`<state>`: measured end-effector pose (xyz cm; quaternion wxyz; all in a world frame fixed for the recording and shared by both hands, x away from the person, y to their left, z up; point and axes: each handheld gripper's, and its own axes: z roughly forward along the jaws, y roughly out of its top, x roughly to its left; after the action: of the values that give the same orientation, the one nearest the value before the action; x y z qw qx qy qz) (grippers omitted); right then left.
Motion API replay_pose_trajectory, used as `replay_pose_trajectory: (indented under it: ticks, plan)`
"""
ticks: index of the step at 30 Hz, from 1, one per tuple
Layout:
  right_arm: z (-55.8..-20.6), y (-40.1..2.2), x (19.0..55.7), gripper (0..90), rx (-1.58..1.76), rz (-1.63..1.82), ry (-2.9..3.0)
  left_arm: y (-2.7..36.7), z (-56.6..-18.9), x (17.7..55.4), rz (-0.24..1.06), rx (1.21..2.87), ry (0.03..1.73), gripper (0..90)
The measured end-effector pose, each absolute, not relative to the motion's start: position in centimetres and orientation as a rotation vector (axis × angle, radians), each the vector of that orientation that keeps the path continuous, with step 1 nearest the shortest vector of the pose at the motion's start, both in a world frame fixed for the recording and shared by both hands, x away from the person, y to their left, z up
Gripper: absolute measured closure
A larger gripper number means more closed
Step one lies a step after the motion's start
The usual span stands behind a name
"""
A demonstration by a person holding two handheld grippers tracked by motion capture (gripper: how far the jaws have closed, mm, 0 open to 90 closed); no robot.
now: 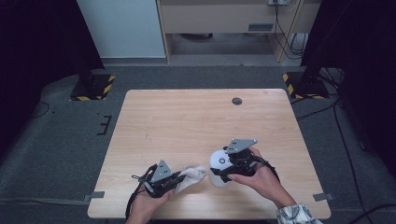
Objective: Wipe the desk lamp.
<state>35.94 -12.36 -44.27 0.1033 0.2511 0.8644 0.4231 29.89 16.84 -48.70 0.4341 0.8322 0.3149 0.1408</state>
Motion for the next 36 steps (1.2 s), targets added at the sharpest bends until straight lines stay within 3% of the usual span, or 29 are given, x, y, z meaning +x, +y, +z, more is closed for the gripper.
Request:
replay_pose_trajectory:
  ticks: [5,12,23,30,36]
  plan:
    - [-43.9,-12.5,35.9,5.9,0.747,1.307,2.519,16.7,-48.6,29.6,0.346,2.071,0.776,80.1]
    - [-42.6,-14.1,35.0,15.7,0.78,1.345,2.437,16.4,-48.6,29.5,0.316,2.051,0.774,80.1]
    - [-44.0,-14.8,35.4,18.7,0.887,1.428,2.44,16.4,-48.0,29.9,0.33,1.976,0.797,80.1]
    - [-44.2,-15.0,35.5,22.3,0.91,1.454,2.435,14.2,-46.7,29.9,0.307,1.959,0.726,80.1]
    - [-44.1,-14.9,35.5,22.5,0.913,1.448,2.44,10.2,-47.4,29.6,0.272,2.042,0.64,80.0]
